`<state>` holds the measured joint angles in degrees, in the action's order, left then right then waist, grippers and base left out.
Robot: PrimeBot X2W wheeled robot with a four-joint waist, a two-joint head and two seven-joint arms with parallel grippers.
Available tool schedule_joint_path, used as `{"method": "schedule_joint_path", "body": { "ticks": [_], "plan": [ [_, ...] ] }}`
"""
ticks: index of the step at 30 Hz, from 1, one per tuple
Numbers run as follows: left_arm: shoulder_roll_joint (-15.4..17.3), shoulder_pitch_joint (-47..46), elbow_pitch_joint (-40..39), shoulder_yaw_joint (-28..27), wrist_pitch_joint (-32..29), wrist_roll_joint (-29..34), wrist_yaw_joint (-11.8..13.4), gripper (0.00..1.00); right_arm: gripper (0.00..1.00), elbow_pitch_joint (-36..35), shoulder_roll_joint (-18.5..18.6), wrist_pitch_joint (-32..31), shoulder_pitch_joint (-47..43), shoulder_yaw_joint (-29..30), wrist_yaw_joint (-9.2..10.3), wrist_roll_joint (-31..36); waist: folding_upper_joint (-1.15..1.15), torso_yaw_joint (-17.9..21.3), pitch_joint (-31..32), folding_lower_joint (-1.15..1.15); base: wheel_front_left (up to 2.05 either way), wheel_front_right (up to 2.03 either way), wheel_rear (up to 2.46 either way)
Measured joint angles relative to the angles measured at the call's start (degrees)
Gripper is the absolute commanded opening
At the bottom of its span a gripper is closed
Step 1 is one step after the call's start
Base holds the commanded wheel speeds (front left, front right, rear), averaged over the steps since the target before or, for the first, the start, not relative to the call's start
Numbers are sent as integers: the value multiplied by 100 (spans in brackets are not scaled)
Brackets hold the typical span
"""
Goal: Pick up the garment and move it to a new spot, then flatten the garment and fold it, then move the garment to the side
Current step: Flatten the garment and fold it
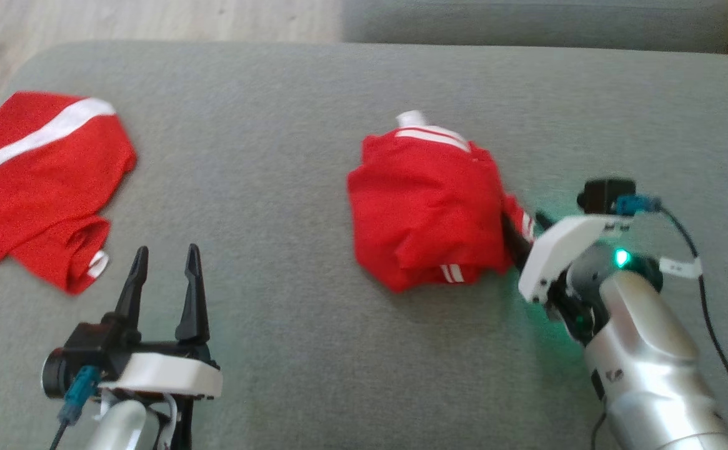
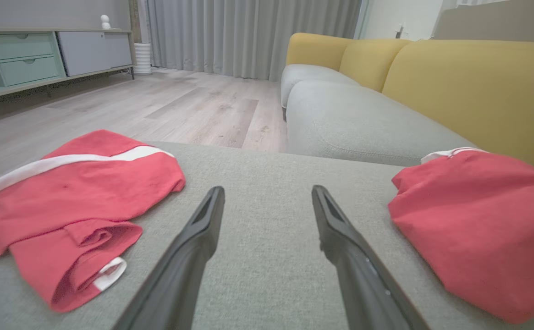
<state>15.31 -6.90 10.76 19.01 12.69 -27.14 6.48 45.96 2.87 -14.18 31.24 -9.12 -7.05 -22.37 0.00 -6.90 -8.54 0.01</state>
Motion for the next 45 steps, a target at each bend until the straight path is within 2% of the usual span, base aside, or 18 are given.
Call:
{"method": "schedule_joint_path", "body": {
  "ticks": [4, 5, 6, 7, 10, 13, 18, 21, 24, 27, 31, 35, 40, 45],
  "plan": [
    [-13, -3, 43, 21, 7, 0, 0, 100, 100, 444, 47, -31, 113, -15, 0, 224, 0, -212, -96, -2, 0, 0, 0],
    [-16, -3, 49, 21, 7, 0, 0, 100, 68, 519, 62, -43, 183, -21, 0, 316, 0, -237, -102, -1, 0, 0, 0],
    [-20, -3, 60, 20, 7, 0, 1, 100, 17, 578, 73, -48, 237, -44, 0, 417, 0, -245, -90, 0, 0, 0, 0],
    [-21, -2, 70, 18, 9, 0, 1, 100, 0, 594, 83, -46, 252, -107, 0, 508, 0, -244, -62, 0, 0, 0, 0],
    [-24, 4, 80, 15, 49, -1, 4, 100, 0, 571, 74, 45, 164, -218, 0, 622, 0, -213, 56, -2, 0, 0, 0],
    [-23, 12, 85, 12, 49, -2, 7, 100, 0, 218, 73, 230, 14, -301, 0, 626, 0, -164, 197, -1, 0, 0, 0],
    [-22, 84, 41, 10, 57, -3, 18, 100, 0, -1271, 80, 289, 76, -736, 0, 404, 0, -71, 455, -2, 0, 0, 0],
    [-23, 199, -8, 12, 57, -4, 59, 100, 0, -2181, 86, 52, 367, -1063, 0, 255, 0, -28, 570, -2, 0, 0, 0],
    [-22, 268, -47, 18, 57, -4, 60, 100, 0, -2716, 87, -121, 862, -1504, 0, 69, 0, -15, 602, -2, 0, 0, 0],
    [-24, 257, -110, 25, 58, -4, 63, 100, 0, -2794, 91, -22, 1551, -1916, 0, -200, 0, -42, 571, -1, 0, 0, 0],
    [-33, 257, -155, 100, 76, -4, 63, 100, 0, -2793, 111, 561, 2497, -2187, 0, -799, 0, -118, 534, -2, 0, 0, 0],
    [-34, 258, -172, 104, 105, -4, 63, 100, 0, -2811, 109, 1266, 3208, -2046, 0, -1254, 0, -133, 506, -1, 0, 0, 0],
    [-31, 258, -210, 76, 108, -4, 108, 100, 0, -2665, 114, 1468, 3372, -1615, 0, -1333, 0, -65, 487, -2, 0, 0, 0],
    [-18, 257, -297, -36, 110, -4, 118, 100, 0, -2395, 122, 1035, 2685, -1088, 0, -844, 0, 114, 402, -2, 0, 0, 0]
  ]
}}
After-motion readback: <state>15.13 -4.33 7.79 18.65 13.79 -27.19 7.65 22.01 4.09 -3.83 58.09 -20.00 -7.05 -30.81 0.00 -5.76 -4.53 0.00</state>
